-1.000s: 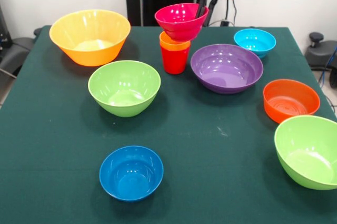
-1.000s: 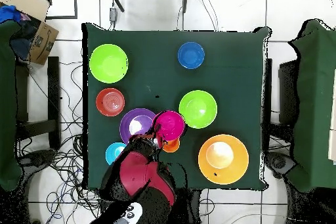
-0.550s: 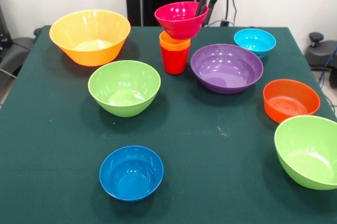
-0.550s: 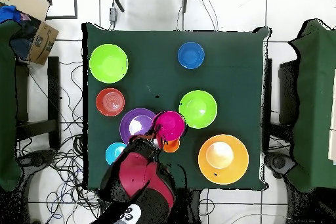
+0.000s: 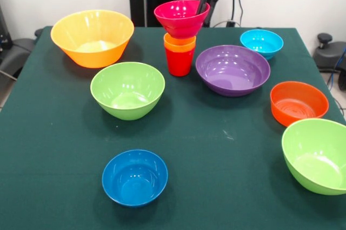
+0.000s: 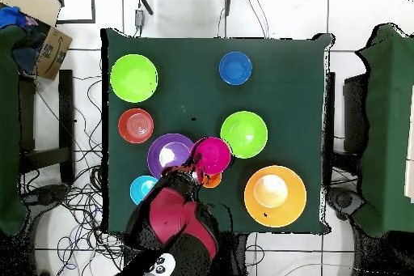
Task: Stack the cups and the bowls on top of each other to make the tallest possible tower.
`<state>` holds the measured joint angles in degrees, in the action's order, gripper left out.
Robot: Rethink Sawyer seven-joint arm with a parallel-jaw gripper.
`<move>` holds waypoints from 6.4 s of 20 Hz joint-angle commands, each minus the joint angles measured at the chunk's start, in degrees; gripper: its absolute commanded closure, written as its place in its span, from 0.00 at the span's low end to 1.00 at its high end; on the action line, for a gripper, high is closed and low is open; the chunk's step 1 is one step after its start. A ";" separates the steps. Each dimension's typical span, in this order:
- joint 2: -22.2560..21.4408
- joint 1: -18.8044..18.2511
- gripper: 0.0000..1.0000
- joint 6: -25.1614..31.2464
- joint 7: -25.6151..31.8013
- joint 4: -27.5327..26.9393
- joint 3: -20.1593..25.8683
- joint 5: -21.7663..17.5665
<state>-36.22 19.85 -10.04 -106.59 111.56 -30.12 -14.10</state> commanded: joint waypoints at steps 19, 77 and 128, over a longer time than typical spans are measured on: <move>3.34 -3.57 1.00 4.58 -6.47 2.67 6.67 -1.07; 3.72 -1.50 1.00 2.20 -10.66 7.37 8.73 2.16; 7.23 -3.86 1.00 -7.40 -12.18 8.86 6.96 -1.76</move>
<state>-29.58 16.96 -18.11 -111.94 118.23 -27.34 -14.04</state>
